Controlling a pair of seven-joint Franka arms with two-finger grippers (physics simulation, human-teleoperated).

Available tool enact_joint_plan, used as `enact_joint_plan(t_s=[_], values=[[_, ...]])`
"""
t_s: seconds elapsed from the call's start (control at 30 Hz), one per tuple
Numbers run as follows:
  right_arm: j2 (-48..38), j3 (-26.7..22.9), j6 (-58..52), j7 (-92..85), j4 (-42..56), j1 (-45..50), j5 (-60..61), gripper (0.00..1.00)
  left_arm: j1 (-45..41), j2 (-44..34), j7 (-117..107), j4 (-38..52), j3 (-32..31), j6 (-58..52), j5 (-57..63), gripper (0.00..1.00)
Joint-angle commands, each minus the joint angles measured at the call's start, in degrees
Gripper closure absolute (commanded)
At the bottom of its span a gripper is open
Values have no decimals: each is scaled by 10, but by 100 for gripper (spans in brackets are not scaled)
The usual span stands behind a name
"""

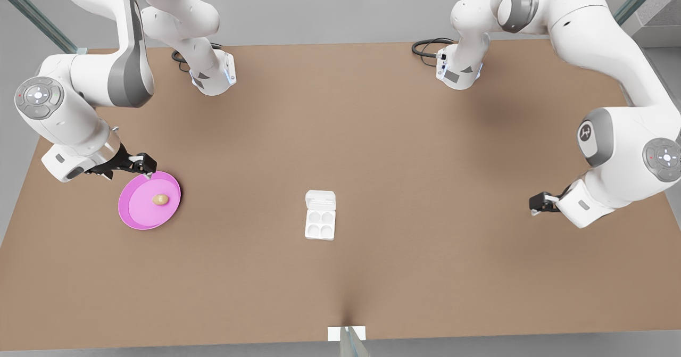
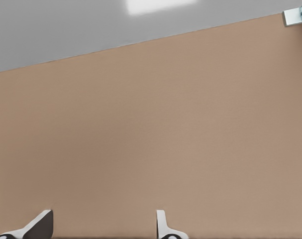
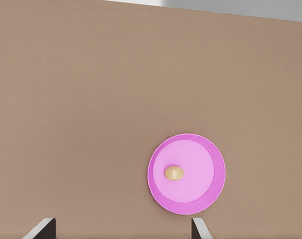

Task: Pack egg into the box and close the box lid

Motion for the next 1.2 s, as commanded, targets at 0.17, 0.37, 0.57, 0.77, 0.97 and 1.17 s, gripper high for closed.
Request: enact_joint_plan(t_s=[0.17, 0.37, 0.57, 0.77, 0.97, 1.17], values=[[46, -7, 16, 300, -62, 4, 6, 0, 0, -178, 1, -293, 20, 157, -7, 0], [79, -43, 141, 527, -180, 22, 53, 0, -1, -169, 0, -275, 20, 165, -16, 0], [152, -83, 248, 533, -208, 9, 102, 0, 4, -151, 3, -247, 20, 163, -36, 0], [196, -102, 274, 522, -204, -1, 177, 0, 1, -149, 2, -248, 19, 163, -36, 0], [203, -112, 285, 403, -196, -48, 191, 0, 1, -146, 2, -248, 19, 163, -35, 0], [232, -129, 314, 364, -194, -62, 192, 0, 1, -145, 2, -248, 19, 163, -35, 0]])
